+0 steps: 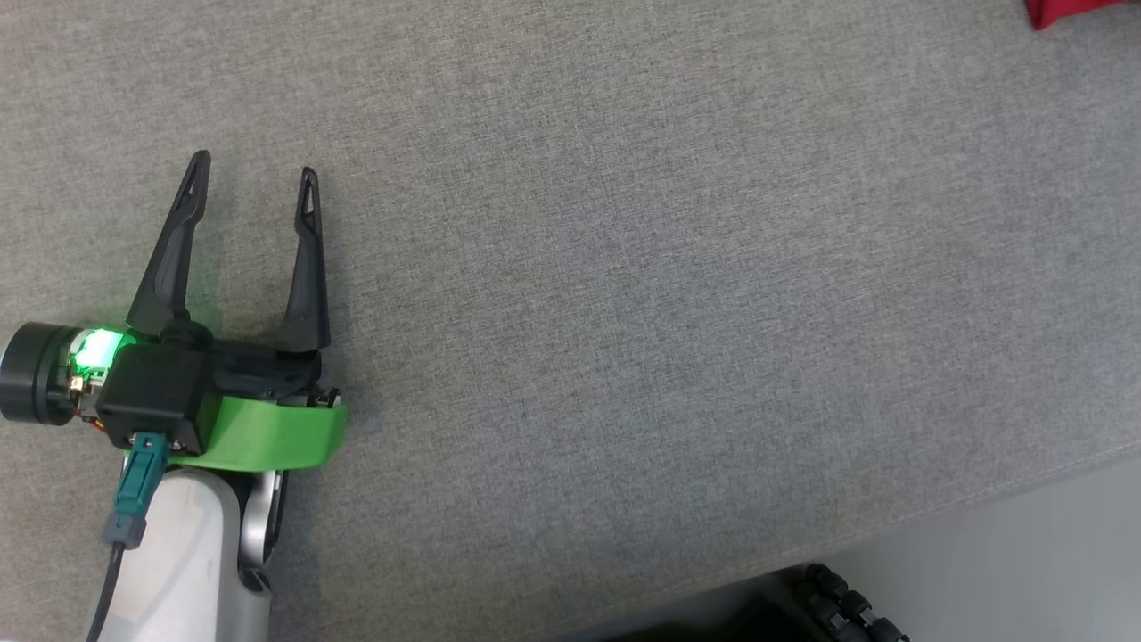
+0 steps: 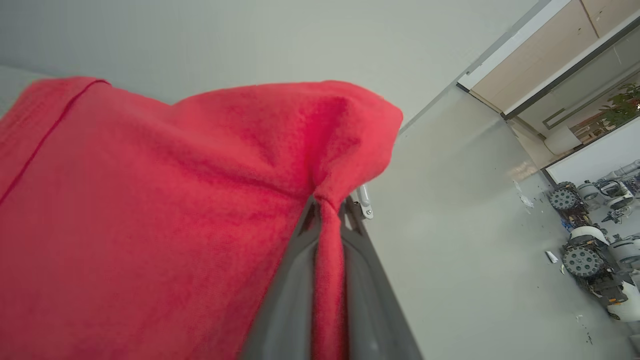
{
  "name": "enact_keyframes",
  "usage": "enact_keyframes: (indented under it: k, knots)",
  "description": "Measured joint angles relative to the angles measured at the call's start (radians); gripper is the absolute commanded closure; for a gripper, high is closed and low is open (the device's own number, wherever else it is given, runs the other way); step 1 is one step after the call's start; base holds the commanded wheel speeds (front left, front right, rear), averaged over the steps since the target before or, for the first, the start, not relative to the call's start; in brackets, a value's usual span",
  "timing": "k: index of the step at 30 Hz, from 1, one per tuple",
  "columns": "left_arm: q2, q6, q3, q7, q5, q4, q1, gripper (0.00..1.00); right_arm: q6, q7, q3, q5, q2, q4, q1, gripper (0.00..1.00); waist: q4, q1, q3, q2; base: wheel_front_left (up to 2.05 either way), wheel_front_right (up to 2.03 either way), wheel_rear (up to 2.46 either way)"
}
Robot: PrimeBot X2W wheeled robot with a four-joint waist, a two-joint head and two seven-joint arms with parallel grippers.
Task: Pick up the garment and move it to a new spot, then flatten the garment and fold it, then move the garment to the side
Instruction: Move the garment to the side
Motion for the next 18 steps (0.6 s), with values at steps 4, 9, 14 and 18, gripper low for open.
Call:
enact_keyframes:
  k: [4,9,14,18]
  knots:
    - [0.004,0.005,0.000,0.007,0.000,-0.016,0.002,0.00,0.000,-0.003,0.015,0.000,-0.003,0.069,-0.038,0.60,0.006,0.0000,0.013,0.0000,0.00,0.00,0.00]
    - [0.004,0.008,-0.003,0.005,-0.001,-0.015,-0.001,0.00,0.000,-0.042,0.016,-0.017,0.014,0.145,-0.081,0.00,0.016,0.0000,0.016,0.0000,0.00,0.00,0.00]
    - [0.004,0.018,0.004,-0.012,-0.014,0.019,0.004,0.00,0.000,-0.123,0.005,-0.016,0.058,0.178,-0.103,0.00,0.021,0.0000,-0.012,0.0000,0.00,0.00,0.00]
    - [0.002,0.030,0.020,-0.027,-0.029,0.054,0.023,0.00,0.000,-0.161,0.012,-0.019,0.090,0.156,-0.100,0.00,0.024,0.0000,-0.052,0.0000,0.00,0.00,0.00]
